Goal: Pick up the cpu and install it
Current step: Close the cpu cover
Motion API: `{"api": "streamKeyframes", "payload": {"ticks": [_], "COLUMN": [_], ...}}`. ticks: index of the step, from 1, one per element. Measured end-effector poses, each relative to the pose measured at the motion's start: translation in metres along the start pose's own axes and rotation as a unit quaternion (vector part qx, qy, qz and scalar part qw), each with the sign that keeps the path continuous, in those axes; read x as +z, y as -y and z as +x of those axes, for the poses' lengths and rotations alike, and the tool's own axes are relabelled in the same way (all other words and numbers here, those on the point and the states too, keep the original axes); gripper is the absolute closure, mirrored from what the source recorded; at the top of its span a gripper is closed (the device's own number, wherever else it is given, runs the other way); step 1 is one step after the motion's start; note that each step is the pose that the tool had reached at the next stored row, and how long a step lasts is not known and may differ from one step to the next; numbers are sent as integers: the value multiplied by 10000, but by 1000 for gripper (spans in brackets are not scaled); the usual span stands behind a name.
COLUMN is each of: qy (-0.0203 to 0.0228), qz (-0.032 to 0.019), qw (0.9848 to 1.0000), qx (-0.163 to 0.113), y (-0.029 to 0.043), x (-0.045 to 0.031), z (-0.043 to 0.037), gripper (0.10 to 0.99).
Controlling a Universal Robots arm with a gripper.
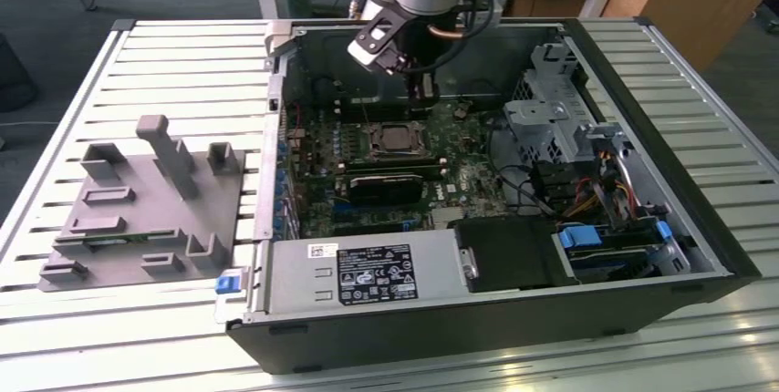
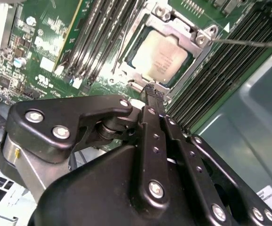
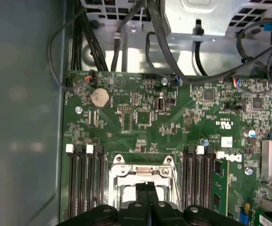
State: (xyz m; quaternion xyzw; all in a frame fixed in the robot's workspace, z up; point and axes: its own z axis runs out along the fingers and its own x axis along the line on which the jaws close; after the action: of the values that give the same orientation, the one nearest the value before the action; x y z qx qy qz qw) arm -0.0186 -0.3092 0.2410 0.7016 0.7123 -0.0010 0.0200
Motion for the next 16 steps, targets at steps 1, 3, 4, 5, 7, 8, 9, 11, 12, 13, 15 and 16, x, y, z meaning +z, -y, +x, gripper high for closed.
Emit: {"api": "streamKeyframes", "payload": {"ticks": [1, 3, 4, 5, 7, 8, 9, 11, 12, 13, 15, 16], "qy": [0, 1, 2, 1, 1, 1, 1, 1, 1, 1, 1, 1], "qz": [0, 1, 1, 1, 0, 1, 1, 1, 0, 1, 0, 1], "qw": [10000, 10000, 10000, 10000, 10000, 10000, 10000, 10000, 10000, 10000, 10000, 10000], "qx": [0, 1, 0, 0, 0, 0, -1, -1, -1, -1, -1, 0], "y": [19, 37, 41, 46, 56, 63, 70, 88, 97, 106, 121, 128], "x": [1, 2, 3, 4, 9, 11, 14, 21, 24, 27, 35, 39], "z": [0, -1, -1, -1, -1, -1, -1, 0, 0, 1, 1, 2], "gripper": [980, 980, 980, 980, 980, 980, 980, 980, 980, 980, 980, 980]}}
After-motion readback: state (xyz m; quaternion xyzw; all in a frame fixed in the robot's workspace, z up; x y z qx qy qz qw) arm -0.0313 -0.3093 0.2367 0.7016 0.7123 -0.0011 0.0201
